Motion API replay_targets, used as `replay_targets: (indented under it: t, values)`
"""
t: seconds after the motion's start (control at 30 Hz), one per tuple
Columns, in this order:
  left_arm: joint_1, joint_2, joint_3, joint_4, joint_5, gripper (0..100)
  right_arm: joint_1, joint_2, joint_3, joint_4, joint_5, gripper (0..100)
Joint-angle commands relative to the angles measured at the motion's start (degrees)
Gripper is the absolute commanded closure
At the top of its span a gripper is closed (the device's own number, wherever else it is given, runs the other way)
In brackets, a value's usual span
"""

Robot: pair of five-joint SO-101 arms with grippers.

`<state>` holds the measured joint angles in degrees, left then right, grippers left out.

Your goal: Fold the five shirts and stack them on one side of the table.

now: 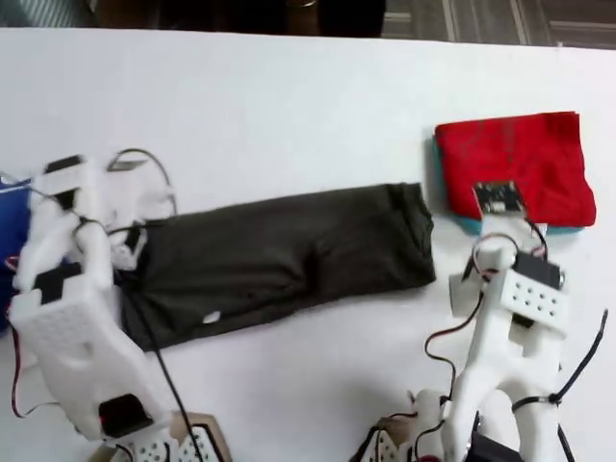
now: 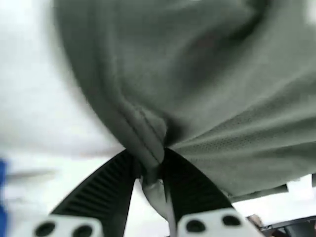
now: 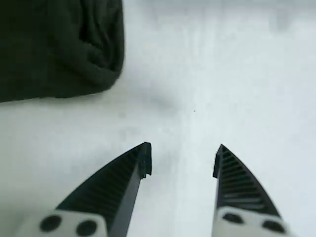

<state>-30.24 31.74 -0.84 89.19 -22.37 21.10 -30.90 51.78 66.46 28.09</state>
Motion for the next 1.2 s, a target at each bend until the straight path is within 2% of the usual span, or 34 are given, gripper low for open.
replay_targets:
  t: [0.0, 0.1, 0.23, 0.33, 0.4, 0.57, 0.9, 1.03, 1.17]
  values:
    - [-8.26, 0.18, -7.78, 4.22, -3.16, 97, 1.98, -2.24, 4.48, -3.65, 2.11, 78.7]
    - [-9.93, 0.18, -14.29, 9.23, -4.4, 97, 2.07, -2.24, 7.65, -5.85, 2.37, 78.7]
    - [-9.49, -0.44, -18.77, 13.1, -4.04, 97, 2.68, -2.24, 13.01, -14.73, 2.11, 78.7]
    - [-6.68, -0.44, -17.27, 13.1, -3.87, 97, 2.42, -1.98, 17.85, -22.46, 1.93, 78.7]
    - [-3.78, -0.44, -15.43, 13.19, -2.29, 97, 2.33, -2.68, 18.73, -23.69, 1.85, 78.7]
    - [5.19, -3.87, -11.21, 13.19, 2.37, 97, 2.42, -4.35, 20.04, -24.66, 1.85, 78.7]
    - [29.8, -31.82, -6.11, 13.1, 10.81, 97, 2.42, -4.53, 20.22, -24.57, 1.85, 78.7]
    - [39.21, -33.49, -6.2, 13.01, 13.98, 97, 2.42, -4.53, 20.22, -24.57, 1.85, 78.7]
    - [45.36, -33.58, -7.87, 12.66, 15.03, 97, 2.42, -4.53, 20.4, -24.57, 1.85, 78.7]
